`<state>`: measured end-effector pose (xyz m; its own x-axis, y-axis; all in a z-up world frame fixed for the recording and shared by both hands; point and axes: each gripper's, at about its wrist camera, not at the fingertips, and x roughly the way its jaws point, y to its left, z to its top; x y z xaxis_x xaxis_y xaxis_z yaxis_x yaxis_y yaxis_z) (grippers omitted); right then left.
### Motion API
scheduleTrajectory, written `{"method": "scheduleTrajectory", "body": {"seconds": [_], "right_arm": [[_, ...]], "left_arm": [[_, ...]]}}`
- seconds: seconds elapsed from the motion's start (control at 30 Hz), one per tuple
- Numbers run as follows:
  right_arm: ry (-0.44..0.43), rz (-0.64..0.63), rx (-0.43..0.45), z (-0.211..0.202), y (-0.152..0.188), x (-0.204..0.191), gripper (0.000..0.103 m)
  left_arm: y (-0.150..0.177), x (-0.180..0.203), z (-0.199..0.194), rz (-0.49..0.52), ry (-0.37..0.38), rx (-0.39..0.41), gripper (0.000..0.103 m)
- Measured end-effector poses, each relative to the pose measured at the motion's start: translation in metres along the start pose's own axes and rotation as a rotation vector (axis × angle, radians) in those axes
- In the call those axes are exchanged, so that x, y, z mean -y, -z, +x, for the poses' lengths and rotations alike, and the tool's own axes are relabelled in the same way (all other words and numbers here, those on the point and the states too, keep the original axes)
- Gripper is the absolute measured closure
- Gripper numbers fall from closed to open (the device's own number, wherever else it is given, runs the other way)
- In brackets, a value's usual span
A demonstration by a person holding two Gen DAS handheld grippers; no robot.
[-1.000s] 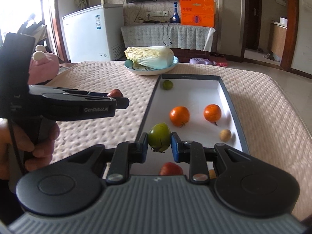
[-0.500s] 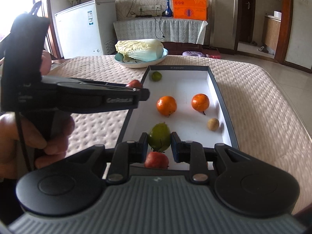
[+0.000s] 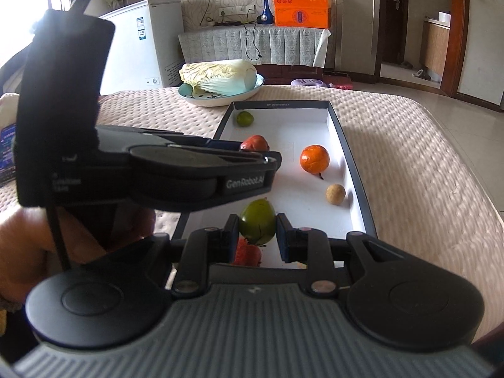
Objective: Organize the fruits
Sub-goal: 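Open the left tool to drop the red apple into the box while the right tool releases the plum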
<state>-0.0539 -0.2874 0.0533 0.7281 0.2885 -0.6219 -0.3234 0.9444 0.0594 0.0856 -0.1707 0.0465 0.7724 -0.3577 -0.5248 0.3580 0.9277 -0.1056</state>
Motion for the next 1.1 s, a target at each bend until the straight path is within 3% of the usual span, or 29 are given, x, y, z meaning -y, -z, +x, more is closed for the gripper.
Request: {"method": "scheduleTrajectory", "body": {"seconds": [0.2,0.7,1.1], "right_arm": [[0.008,0.008,-0.003,0.001,0.000,0.002,0.075],[0.067,0.088,0.057,0.013,-0.009,0.010,0.075],[0.089,0.135,0.034,0.037,-0.016,0.006,0.075]], "left_arm": [[-0.001,0.001,-0.004,0.003,0.007,0.014,0.057],[0.001,-0.025,-0.029,-0.024,-0.042,0.021,0.052],[0.012,-0.053,-0.083,-0.040,-0.104,0.006,0.052]]}}
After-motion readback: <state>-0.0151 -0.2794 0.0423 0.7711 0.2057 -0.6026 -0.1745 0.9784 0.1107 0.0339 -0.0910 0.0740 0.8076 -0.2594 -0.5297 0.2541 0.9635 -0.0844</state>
